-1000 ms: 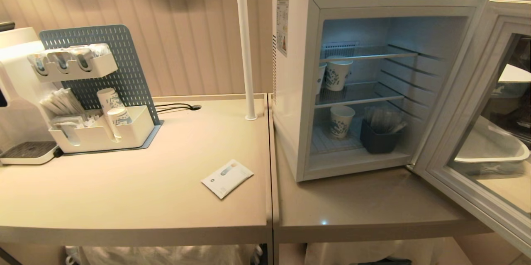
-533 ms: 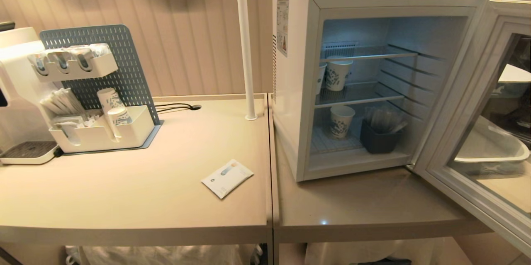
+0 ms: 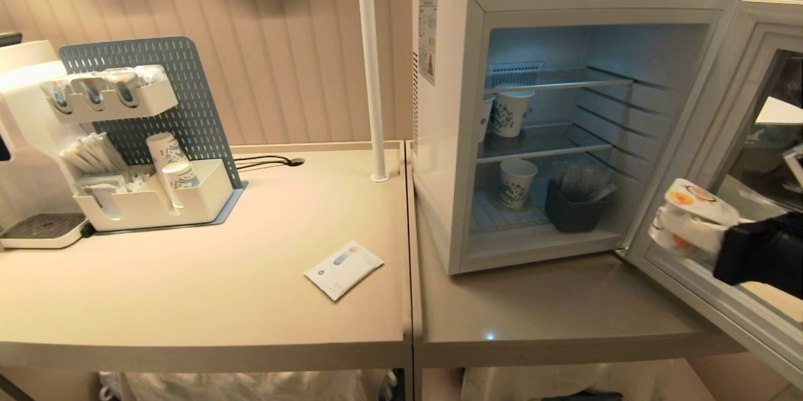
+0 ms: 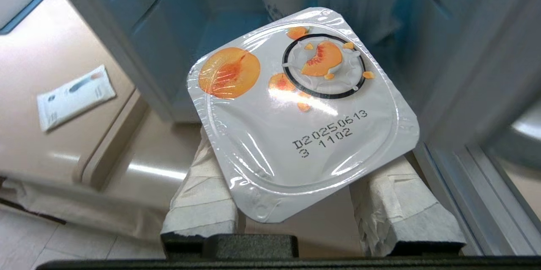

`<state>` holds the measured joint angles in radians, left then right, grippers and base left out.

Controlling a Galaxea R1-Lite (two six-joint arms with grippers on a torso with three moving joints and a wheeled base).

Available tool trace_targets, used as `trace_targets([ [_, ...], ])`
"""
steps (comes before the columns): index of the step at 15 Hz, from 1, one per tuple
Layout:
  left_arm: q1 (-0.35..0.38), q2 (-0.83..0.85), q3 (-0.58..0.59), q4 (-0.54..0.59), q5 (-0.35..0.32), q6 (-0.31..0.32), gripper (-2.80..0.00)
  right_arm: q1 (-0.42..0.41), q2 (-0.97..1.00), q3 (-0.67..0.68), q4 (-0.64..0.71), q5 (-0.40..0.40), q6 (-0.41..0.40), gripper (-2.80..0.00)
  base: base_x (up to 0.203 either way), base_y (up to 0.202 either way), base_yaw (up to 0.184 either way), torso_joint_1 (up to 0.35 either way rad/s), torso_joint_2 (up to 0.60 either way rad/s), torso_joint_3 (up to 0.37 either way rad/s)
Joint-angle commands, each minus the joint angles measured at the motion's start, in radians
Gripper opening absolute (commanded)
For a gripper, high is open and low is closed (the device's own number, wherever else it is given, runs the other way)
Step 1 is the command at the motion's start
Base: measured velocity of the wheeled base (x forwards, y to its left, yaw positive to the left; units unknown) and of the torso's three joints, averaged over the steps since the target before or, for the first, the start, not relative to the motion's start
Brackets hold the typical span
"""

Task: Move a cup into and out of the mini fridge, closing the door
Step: Put the yoghurt in the freezer

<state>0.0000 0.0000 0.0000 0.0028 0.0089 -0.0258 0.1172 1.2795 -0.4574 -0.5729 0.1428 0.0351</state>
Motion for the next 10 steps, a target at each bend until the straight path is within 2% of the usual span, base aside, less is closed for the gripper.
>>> trace_targets([
  [1, 0.0, 0.002, 0.002, 0.0, 0.0, 0.0, -2.8, 0.063, 0.239, -0.036, -0.141, -0.024, 0.009, -2.8, 0.0, 0.0, 0.0, 0.0, 0.0, 0.0],
  [4, 0.0, 0.002, 0.002, 0.0, 0.0, -0.001, -2.8, 0.096, 0.336, -0.087, -0.215, -0.076, 0.016, -2.8, 0.0, 0.0, 0.0, 0.0, 0.0, 0.0],
  [7, 0.0, 0.002, 0.002, 0.0, 0.0, 0.0, -2.8, 0.178, 0.374, -0.092, -0.221, -0.09, 0.032, -2.8, 0.0, 0.0, 0.0, 0.0, 0.0, 0.0],
  [10, 0.0, 0.002, 0.002, 0.0, 0.0, -0.001, -2.8, 0.213, 0.497, -0.131, -0.24, -0.095, 0.047, -2.8, 0.0, 0.0, 0.0, 0.0, 0.0, 0.0],
])
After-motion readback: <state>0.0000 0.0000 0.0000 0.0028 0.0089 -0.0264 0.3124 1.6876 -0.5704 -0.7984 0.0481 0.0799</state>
